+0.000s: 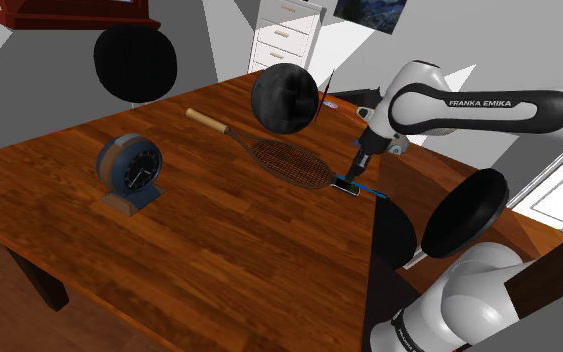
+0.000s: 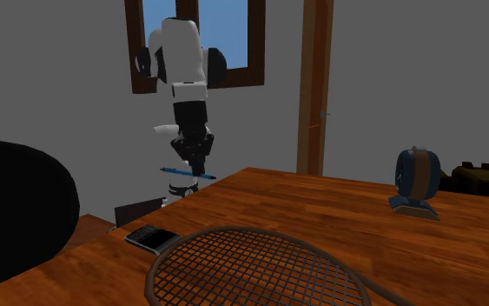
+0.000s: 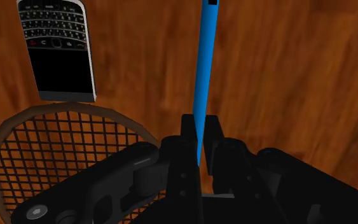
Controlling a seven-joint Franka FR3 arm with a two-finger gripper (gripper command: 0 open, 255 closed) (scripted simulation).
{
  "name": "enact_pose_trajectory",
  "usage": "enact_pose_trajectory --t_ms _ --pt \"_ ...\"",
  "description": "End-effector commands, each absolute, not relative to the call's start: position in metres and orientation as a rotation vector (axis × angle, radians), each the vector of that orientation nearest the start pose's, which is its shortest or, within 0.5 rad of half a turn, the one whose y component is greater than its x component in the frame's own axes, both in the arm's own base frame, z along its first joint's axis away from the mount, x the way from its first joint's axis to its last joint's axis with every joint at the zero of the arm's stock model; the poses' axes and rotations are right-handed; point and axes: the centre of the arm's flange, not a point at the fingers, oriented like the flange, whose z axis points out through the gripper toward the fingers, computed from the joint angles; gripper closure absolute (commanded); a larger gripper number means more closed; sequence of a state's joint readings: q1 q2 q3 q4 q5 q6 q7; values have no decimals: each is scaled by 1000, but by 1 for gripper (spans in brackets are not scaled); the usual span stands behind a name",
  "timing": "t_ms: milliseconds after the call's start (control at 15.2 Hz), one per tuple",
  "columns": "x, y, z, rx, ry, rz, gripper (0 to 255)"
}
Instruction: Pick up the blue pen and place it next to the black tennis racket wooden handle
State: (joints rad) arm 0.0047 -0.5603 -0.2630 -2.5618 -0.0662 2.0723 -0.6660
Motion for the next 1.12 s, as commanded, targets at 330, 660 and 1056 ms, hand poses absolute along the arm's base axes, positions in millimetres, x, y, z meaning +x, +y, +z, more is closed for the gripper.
enact_pose_trajectory --t_ms 330,660,1056 --pt "370 -105 414 -3006 -725 -133 255" --pt "370 -105 388 -3006 -725 -133 255" --pt "370 -105 357 -3006 -725 -133 255"
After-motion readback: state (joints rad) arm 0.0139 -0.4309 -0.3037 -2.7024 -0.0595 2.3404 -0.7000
